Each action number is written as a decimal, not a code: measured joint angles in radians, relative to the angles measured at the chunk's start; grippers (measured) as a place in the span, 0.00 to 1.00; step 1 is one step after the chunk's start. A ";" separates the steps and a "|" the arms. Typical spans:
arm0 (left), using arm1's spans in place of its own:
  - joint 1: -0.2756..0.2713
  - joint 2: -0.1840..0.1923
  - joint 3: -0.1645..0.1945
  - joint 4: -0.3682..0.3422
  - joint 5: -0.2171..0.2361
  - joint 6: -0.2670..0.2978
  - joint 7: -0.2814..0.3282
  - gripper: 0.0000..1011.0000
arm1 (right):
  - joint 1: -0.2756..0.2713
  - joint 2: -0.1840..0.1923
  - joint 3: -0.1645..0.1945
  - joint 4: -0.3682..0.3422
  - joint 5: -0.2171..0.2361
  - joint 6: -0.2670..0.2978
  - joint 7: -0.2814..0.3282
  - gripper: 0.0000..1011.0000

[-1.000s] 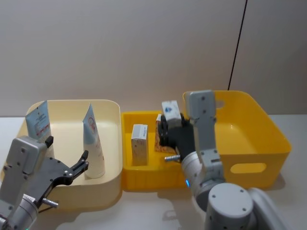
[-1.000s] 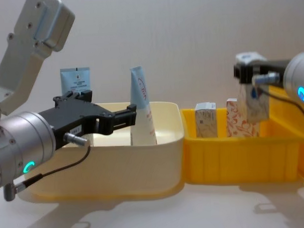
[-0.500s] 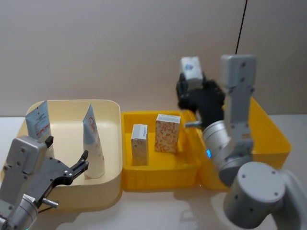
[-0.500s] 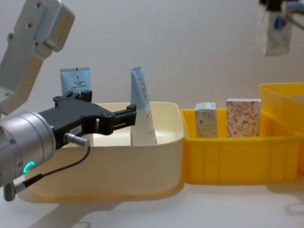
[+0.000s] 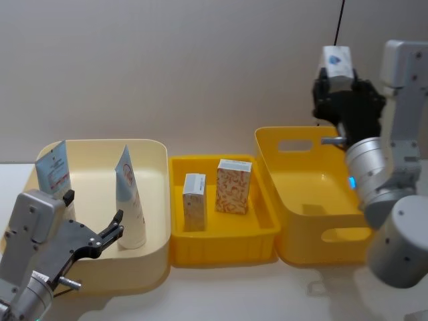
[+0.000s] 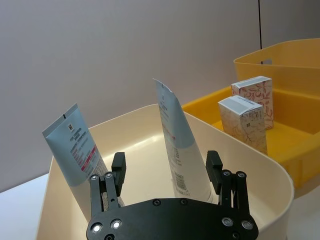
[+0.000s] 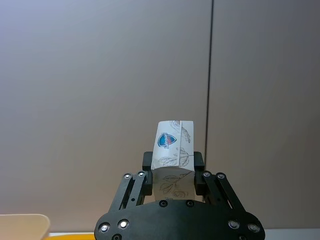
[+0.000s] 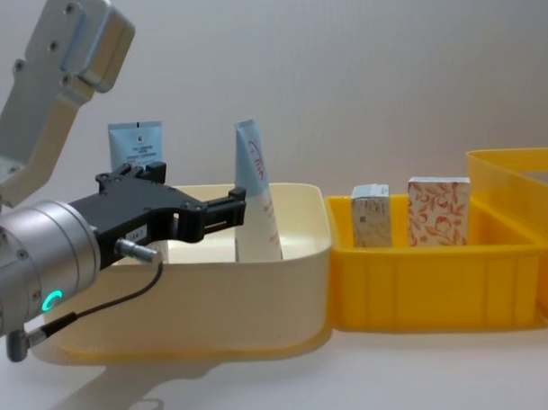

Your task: Bimanual collaborative sorting of washing and personal care products

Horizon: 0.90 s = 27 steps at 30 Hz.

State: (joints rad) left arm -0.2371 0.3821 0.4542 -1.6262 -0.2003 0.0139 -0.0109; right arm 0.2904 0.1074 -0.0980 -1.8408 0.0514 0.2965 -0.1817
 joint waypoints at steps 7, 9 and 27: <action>0.000 0.000 0.000 0.000 0.000 0.000 0.000 0.99 | 0.017 0.029 0.054 0.030 0.018 0.046 0.028 0.43; 0.000 0.000 0.000 0.000 0.000 0.000 0.000 0.99 | 0.021 0.034 0.063 0.040 0.023 0.056 0.036 0.43; 0.000 0.000 0.000 0.000 0.000 0.000 0.000 0.99 | 0.064 0.066 0.082 0.175 0.070 0.207 0.148 0.54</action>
State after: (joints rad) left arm -0.2371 0.3821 0.4542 -1.6262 -0.2004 0.0138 -0.0109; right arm 0.3541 0.1738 -0.0157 -1.6659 0.1218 0.5039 -0.0332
